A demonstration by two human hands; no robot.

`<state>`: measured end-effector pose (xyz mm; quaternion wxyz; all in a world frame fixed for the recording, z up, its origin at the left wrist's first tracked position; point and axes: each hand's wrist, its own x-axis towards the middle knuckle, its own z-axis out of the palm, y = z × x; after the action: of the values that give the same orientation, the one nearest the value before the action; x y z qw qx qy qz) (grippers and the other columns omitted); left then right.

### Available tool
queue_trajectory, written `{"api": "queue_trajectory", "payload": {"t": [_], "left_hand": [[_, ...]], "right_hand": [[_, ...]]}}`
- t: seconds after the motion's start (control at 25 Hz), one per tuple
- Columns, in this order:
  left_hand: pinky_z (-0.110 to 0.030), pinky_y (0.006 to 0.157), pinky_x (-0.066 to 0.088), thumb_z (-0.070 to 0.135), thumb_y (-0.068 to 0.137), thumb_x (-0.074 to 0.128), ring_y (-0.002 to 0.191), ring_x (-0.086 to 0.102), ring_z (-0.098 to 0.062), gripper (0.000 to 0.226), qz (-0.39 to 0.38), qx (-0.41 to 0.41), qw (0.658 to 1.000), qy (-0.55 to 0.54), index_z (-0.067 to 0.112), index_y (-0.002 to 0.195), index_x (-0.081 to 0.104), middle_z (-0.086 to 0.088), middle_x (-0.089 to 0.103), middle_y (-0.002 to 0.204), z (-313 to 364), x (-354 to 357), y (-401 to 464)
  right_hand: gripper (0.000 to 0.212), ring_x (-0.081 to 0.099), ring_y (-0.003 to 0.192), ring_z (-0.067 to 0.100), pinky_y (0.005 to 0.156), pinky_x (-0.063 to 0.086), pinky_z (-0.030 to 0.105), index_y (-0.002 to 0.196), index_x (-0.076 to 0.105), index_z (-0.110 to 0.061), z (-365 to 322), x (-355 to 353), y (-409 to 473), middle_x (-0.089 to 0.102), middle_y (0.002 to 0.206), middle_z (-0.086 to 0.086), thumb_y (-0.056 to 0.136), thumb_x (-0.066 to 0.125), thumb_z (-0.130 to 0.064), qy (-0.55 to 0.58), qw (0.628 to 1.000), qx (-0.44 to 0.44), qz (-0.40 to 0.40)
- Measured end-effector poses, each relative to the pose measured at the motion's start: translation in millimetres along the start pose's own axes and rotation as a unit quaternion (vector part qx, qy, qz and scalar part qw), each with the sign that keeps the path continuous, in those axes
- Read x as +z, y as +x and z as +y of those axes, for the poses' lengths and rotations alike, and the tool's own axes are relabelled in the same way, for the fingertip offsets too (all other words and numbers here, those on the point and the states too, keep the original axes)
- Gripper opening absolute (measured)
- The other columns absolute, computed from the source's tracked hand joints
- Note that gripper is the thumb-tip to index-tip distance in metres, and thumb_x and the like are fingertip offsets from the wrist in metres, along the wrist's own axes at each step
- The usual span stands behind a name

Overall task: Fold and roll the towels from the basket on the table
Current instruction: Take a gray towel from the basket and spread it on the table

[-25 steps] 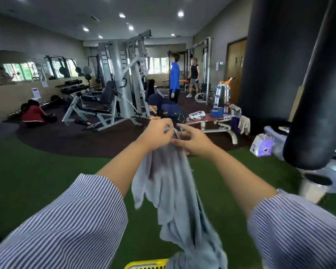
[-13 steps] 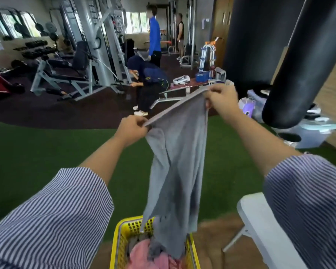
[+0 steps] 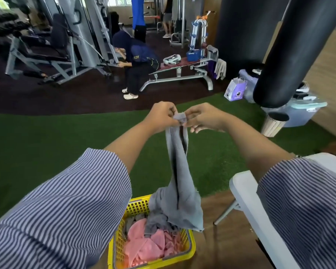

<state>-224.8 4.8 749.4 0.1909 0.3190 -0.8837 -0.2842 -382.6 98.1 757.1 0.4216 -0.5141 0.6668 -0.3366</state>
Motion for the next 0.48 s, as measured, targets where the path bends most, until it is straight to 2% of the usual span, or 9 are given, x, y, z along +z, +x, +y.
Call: {"api": "queue_trajectory", "payload": {"t": [0.04,0.12,0.2,0.24,0.32,0.36,0.4,0.48], "left_hand": [[-0.012,0.044,0.032,0.007,0.07,0.074,0.05,0.042,-0.004,0.016,0.013,-0.003,1.0,-0.003,0.011,0.073,0.059,0.006,0.053,0.057,0.1,4.5,1.0],[-0.014,0.046,0.034,0.008,0.073,0.069,0.054,0.043,-0.007,0.012,0.074,-0.018,0.997,-0.002,0.011,0.075,0.057,0.005,0.051,0.059,-0.4,8.6,4.5],[-0.025,0.051,0.045,0.007,0.078,0.062,0.057,0.047,-0.014,0.015,0.143,-0.061,0.985,-0.074,0.015,0.082,0.05,-0.001,0.05,0.064,1.2,10.0,6.8],[-0.03,0.05,0.051,0.005,0.079,0.058,0.058,0.051,-0.018,0.019,0.164,-0.089,0.974,-0.131,0.019,0.084,0.046,-0.005,0.052,0.069,4.6,11.4,8.0],[-0.034,0.05,0.057,0.0,0.083,0.052,0.068,0.06,-0.02,0.022,0.192,-0.151,0.939,-0.241,0.021,0.077,0.046,-0.008,0.056,0.084,18.4,16.9,10.2],[-0.035,0.052,0.058,-0.001,0.085,0.051,0.072,0.062,-0.02,0.026,0.206,-0.184,0.915,-0.293,0.021,0.072,0.048,-0.007,0.058,0.091,28.0,19.4,11.3],[-0.036,0.055,0.059,-0.002,0.087,0.051,0.074,0.062,-0.019,0.029,0.216,-0.208,0.891,-0.34,0.021,0.069,0.052,-0.006,0.059,0.094,38.4,21.9,12.5],[-0.037,0.061,0.06,0.0,0.09,0.052,0.073,0.059,-0.015,0.028,0.232,-0.225,0.854,-0.409,0.018,0.071,0.059,0.0,0.056,0.09,52.2,21.9,16.9]], "right_hand": [[0.03,0.064,0.064,0.017,0.067,0.056,0.028,0.108,0.058,0.003,1.1,4.2,1.0,0.063,0.095,0.02,0.08,0.067,0.001,0.006,1.0,-0.001,0.006],[0.028,0.066,0.066,0.023,0.071,0.059,0.035,0.103,0.055,0.002,7.5,11.8,0.8,0.061,0.096,0.02,0.079,0.069,0.0,0.024,0.996,-0.005,0.086],[0.025,0.068,0.068,0.028,0.071,0.059,0.044,0.092,0.054,-0.002,20.8,20.3,-1.0,0.063,0.088,0.016,0.077,0.073,-0.005,0.048,0.98,-0.033,0.188],[0.022,0.069,0.069,0.027,0.07,0.058,0.046,0.085,0.057,-0.001,27.3,28.5,-3.2,0.065,0.081,0.016,0.076,0.074,-0.011,0.055,0.976,-0.05,0.204],[0.039,0.068,0.071,0.02,0.069,0.058,0.039,0.079,0.063,0.001,40.8,48.8,-6.3,0.069,0.077,0.017,0.072,0.077,-0.034,-0.01,0.983,-0.042,0.181],[0.049,0.066,0.074,0.018,0.068,0.055,0.036,0.083,0.064,0.001,48.3,60.7,-4.4,0.069,0.081,0.016,0.069,0.076,-0.045,-0.066,0.985,-0.021,0.16],[0.055,0.063,0.079,0.019,0.07,0.052,0.036,0.089,0.063,0.001,56.9,71.8,0.0,0.068,0.086,0.014,0.068,0.075,-0.048,-0.107,0.982,0.003,0.154],[0.04,0.058,0.078,0.023,0.066,0.046,0.029,0.096,0.061,-0.001,67.7,88.4,8.2,0.063,0.086,0.01,0.08,0.069,-0.037,-0.105,0.973,0.029,0.203]]}}
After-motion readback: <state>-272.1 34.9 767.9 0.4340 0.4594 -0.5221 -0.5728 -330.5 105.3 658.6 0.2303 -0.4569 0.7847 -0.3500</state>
